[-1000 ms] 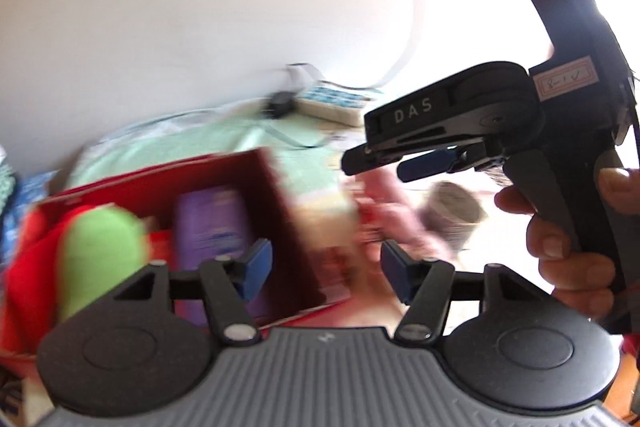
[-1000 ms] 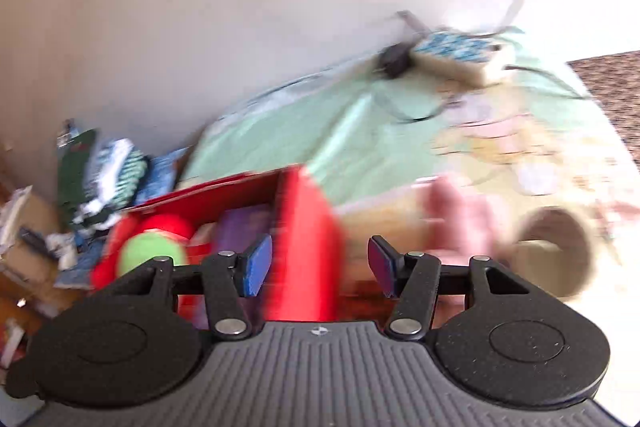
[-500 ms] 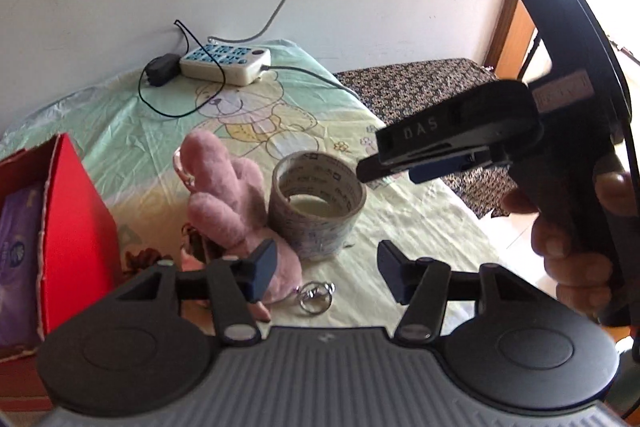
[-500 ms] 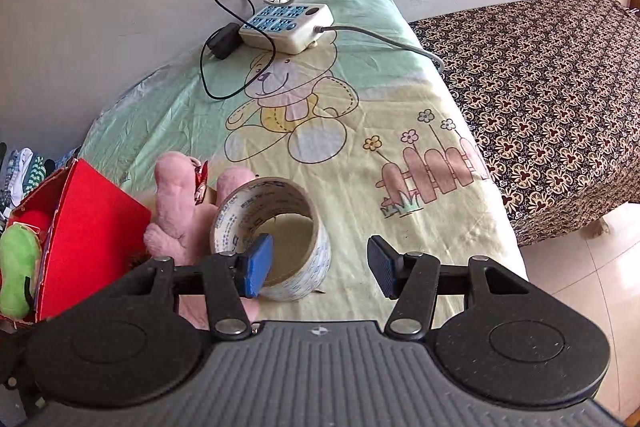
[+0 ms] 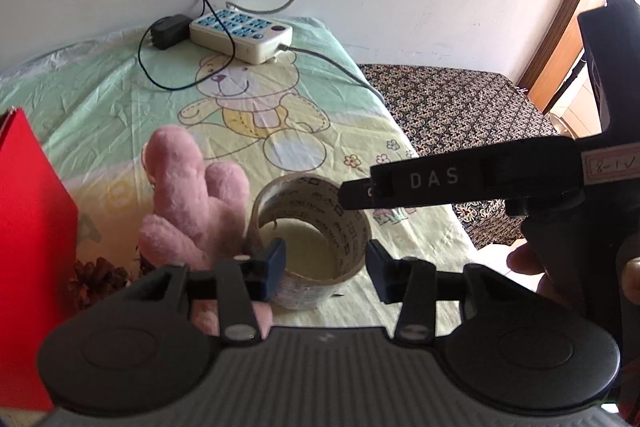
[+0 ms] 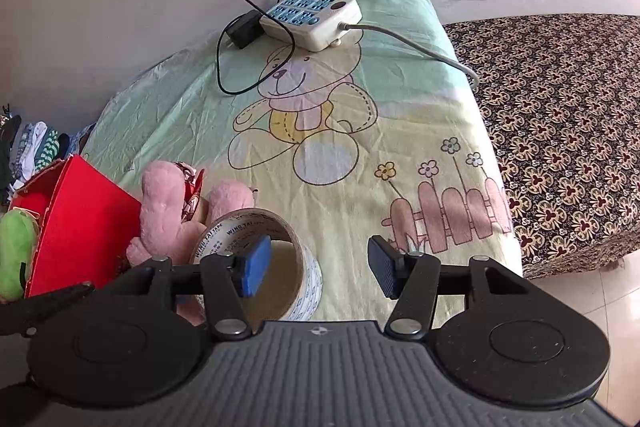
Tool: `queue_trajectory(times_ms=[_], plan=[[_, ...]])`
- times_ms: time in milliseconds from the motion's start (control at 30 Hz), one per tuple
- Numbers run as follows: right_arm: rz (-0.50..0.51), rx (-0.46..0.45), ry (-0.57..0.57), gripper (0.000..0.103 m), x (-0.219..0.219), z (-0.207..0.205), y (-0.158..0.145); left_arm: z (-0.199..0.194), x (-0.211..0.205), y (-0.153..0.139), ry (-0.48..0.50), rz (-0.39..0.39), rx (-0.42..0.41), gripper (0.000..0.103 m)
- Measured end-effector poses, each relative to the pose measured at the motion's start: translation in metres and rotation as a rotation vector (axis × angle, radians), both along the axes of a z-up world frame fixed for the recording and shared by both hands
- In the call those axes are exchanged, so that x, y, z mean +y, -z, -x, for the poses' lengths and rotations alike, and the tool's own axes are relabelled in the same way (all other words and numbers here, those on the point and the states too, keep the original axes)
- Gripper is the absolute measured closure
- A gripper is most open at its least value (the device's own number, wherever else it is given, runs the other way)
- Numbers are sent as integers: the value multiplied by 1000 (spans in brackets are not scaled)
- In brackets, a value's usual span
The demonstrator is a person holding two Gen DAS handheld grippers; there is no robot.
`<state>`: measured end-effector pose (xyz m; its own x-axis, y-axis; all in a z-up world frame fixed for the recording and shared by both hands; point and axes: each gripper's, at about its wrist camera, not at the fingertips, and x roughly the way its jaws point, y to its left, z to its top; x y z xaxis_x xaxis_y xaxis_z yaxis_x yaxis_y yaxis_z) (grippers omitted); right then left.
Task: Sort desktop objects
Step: 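Grasp the rim of the packing tape roll with the right gripper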
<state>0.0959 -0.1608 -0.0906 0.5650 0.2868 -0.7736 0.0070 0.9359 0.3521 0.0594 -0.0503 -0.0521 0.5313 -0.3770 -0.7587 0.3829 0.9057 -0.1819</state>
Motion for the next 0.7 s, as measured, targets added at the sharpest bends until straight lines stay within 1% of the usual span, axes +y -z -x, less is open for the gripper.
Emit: queue_trajectory(times_ms=[133, 200, 233, 300, 400, 467, 533, 700], plan=[[-21, 49, -34, 48, 3, -14, 16, -3, -3, 7, -8, -26, 7, 60], [-29, 78, -44, 56, 4, -19, 24, -4, -5, 10, -12, -39, 7, 60], [-37, 88, -45, 57, 4, -21, 28, -5, -5, 11, -14, -45, 7, 60], [-53, 102, -49, 64, 4, -24, 32, -5, -7, 11, -14, -52, 1, 60], [-63, 103, -56, 86, 5, -24, 32, -4, -9, 6, -7, -54, -16, 60], [-43, 98, -45, 90, 4, -22, 29, -3, -9, 6, 0, -52, -17, 57], [-27, 93, -36, 90, 2, -20, 27, -3, -10, 6, 6, -50, -17, 49], [-8, 88, -31, 89, -3, -14, 25, -4, -12, 7, 20, -46, -16, 50]])
